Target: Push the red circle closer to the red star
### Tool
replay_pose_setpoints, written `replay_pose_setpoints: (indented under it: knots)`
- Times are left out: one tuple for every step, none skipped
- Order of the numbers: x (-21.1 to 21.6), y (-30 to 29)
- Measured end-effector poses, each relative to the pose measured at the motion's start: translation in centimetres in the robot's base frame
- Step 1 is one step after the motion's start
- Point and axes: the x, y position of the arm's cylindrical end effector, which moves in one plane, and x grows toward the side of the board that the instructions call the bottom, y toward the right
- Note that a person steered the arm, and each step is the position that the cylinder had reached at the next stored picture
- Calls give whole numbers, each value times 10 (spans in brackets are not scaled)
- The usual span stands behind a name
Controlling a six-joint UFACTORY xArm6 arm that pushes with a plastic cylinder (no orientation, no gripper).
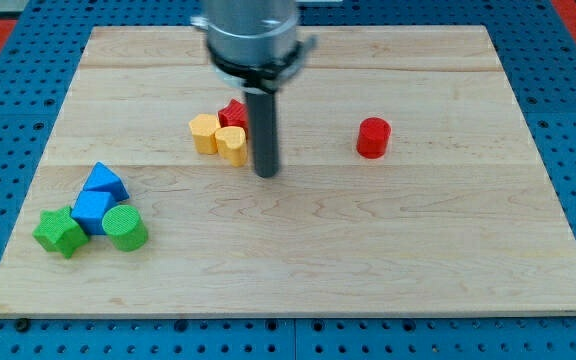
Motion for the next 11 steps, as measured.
replay_pose_setpoints:
  knots:
    - [0,128]
    - [-7,191]
    - [-24,142]
    - [-33,102]
    - [-52,96]
    - [-66,80]
    - [-86,73]
    - [-117,73]
    - [-139,71]
    - [-141,52]
    - [-120,9]
